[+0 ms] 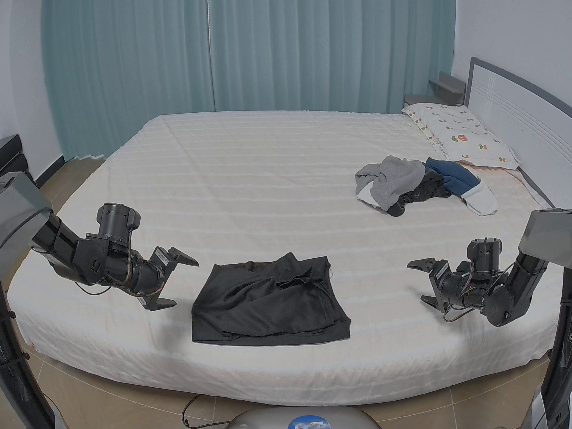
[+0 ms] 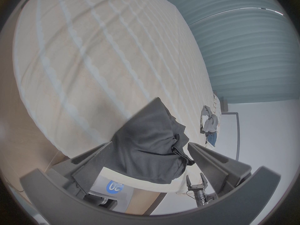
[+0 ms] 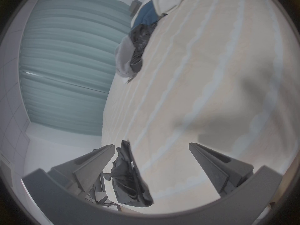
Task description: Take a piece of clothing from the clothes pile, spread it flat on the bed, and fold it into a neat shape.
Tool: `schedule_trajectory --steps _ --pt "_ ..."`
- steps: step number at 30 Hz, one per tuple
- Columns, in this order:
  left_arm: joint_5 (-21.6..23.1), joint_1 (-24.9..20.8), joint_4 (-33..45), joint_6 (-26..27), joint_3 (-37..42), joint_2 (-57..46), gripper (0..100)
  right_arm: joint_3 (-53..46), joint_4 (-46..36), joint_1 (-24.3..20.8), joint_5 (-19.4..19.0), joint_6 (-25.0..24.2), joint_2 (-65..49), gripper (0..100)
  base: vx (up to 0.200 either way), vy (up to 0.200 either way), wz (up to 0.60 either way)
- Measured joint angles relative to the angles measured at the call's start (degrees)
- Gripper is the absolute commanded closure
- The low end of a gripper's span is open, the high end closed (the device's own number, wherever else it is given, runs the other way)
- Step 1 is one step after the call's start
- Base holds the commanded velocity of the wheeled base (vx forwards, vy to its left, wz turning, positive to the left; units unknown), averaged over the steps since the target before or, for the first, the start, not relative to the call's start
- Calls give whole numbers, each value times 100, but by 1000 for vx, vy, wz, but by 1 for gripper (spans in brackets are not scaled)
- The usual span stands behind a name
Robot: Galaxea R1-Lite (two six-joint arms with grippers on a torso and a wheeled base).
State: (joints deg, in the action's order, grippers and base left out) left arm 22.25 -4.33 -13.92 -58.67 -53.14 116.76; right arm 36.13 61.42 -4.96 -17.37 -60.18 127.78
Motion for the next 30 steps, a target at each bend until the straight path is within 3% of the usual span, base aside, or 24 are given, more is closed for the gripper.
schedule_trajectory --steps 3,9,16,19,25,30 --pt "-5 9 -22 5 22 46 0 -89 22 -173 54 44 -229 0 0 200 0" --pt "-20 32 -72 10 100 105 0 -59 -139 -697 161 383 -625 0 0 0 0" --pt "-93 26 -99 -23 140 121 0 494 -1558 -1074 189 709 -1001 0 0 0 0" --pt "-162 22 -102 -85 138 127 0 796 -1908 -1209 196 920 -1104 0 200 0 0" --pt "-197 -22 -113 -111 135 135 0 1012 -2026 -1432 207 1655 -1172 0 200 0 0" --pt "-205 -73 -118 -100 140 154 0 1041 -2113 -1502 244 2382 -1030 0 0 0 0"
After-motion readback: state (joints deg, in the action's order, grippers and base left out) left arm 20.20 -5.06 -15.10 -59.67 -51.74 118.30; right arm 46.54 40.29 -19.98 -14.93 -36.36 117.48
